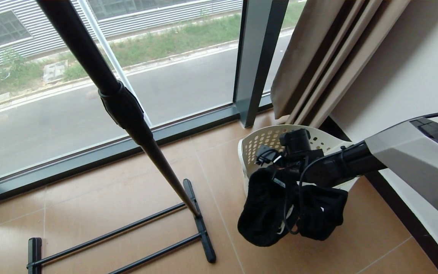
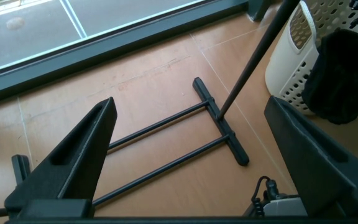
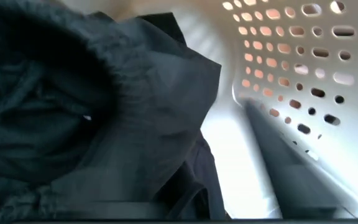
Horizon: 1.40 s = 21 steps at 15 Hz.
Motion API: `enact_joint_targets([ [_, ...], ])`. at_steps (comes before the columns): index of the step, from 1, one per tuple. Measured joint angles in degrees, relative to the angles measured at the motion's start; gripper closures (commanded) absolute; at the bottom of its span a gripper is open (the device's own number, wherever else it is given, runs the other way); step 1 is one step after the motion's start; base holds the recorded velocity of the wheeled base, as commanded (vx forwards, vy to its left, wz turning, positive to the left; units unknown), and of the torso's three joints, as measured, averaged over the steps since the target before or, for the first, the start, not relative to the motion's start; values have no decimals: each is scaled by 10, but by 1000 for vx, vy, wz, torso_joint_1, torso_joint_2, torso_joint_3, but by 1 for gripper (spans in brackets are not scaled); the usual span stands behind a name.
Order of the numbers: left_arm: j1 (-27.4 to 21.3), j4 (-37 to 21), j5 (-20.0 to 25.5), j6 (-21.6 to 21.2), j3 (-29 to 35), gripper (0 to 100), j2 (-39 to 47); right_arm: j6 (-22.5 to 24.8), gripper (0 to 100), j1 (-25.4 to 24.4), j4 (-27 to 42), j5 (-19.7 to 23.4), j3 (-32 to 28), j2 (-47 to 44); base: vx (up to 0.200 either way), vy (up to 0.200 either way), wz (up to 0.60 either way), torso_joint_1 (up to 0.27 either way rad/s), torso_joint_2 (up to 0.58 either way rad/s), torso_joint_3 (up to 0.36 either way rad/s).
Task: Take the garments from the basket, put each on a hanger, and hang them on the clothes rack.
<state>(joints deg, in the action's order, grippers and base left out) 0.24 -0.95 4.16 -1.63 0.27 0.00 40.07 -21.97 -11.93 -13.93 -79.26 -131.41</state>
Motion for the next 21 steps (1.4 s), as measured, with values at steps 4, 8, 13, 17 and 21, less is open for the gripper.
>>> enact_joint_targets([
  [4, 0, 0, 0, -1, 0, 0, 0, -5, 100, -7, -4, -1, 49, 51, 0, 0, 0, 0, 0, 0],
  [8, 0, 0, 1, 0, 0, 0, 0, -26, 100, -48, -2, -2, 148, 201, 0, 0, 0, 0, 0, 0],
  [13, 0, 0, 1, -1, 0, 0, 0, -75, 100, -142, 4, -32, 271, 440, 0, 0, 0, 0, 0, 0],
  [17, 0, 0, 2, -1, 0, 0, 0, -154, 100, -174, -4, -33, 357, 575, 0, 0, 0, 2, 2, 129],
  [21, 0, 0, 2, -1, 0, 0, 0, -209, 100, -177, -4, -33, 400, 630, 0, 0, 0, -1, 4, 196],
])
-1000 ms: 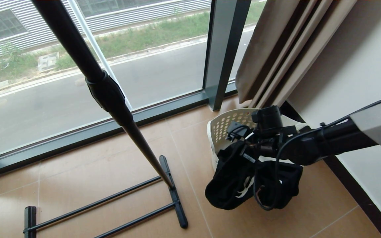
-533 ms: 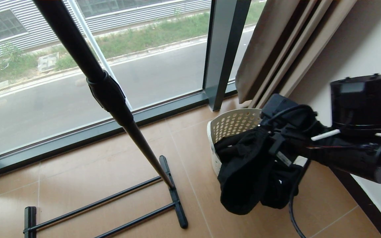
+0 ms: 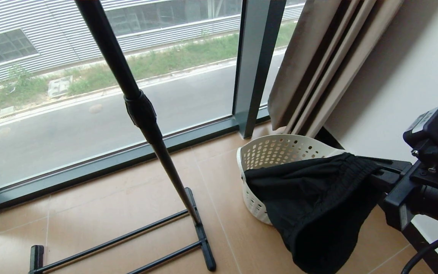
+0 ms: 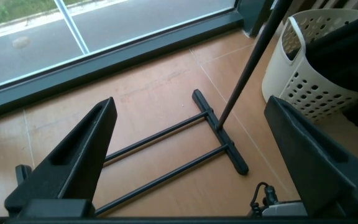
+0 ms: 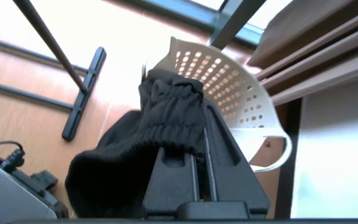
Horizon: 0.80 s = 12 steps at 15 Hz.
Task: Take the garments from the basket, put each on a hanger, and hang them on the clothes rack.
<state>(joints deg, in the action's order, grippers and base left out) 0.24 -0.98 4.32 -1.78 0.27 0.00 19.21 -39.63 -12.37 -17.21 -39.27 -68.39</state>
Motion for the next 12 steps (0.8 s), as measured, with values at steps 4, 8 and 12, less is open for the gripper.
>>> enact_joint_targets([
  [4, 0, 0, 0, 0, 0, 0, 0, -10, 100, 3, 0, -1, 5, 7, 0, 0, 0, 2, 0, 206],
  [8, 0, 0, 0, 0, 0, 0, 0, -10, 100, 11, -1, -2, 5, 5, 0, 0, 0, 4, 2, 198],
  [12, 0, 0, 0, 0, 0, 0, 0, -11, 100, 17, -1, -1, 7, 0, 0, 0, 0, 1, 0, 201],
])
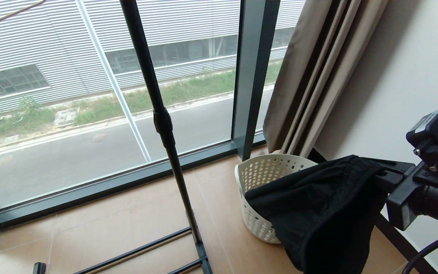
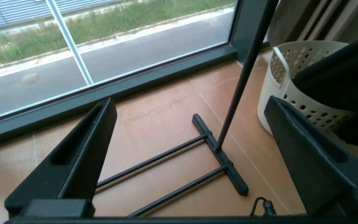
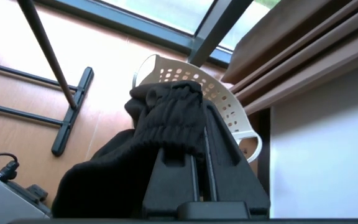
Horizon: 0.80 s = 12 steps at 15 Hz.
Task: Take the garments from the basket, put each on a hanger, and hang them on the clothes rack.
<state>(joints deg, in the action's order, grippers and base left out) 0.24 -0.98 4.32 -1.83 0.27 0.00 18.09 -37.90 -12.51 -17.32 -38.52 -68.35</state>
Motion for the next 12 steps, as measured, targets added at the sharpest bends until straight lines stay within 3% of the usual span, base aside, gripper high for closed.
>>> enact_joint_targets([
  [3, 0, 0, 0, 1, 0, 0, 0, 0, 100, 2, 0, 0, 1, -3, 0, 0, 0, 49, -202, 45],
  [12, 0, 0, 0, 1, 0, 0, 0, 0, 100, 2, -1, 0, 7, -4, 0, 0, 0, 137, -455, -118],
])
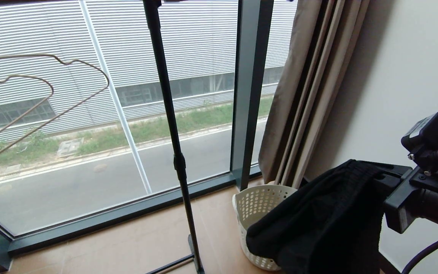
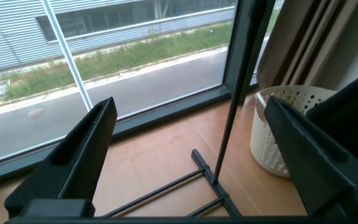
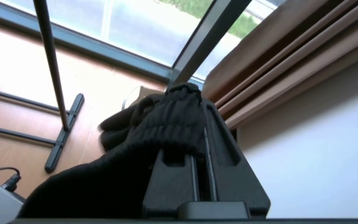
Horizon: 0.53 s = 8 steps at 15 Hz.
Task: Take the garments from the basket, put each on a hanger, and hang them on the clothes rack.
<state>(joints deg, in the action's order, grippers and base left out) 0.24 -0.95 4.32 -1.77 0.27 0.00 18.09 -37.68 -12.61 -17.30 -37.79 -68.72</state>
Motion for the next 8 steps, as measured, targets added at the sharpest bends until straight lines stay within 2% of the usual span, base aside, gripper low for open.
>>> enact_joint_targets([
  [6, 0, 0, 0, 0, 0, 0, 0, 0, 100, 0, 0, 0, 0, 0, 0, 0, 0, 191, -513, -115],
  [8, 0, 0, 0, 0, 0, 0, 0, 1, 100, 0, 0, 0, 1, 0, 0, 0, 0, 217, -540, -249],
])
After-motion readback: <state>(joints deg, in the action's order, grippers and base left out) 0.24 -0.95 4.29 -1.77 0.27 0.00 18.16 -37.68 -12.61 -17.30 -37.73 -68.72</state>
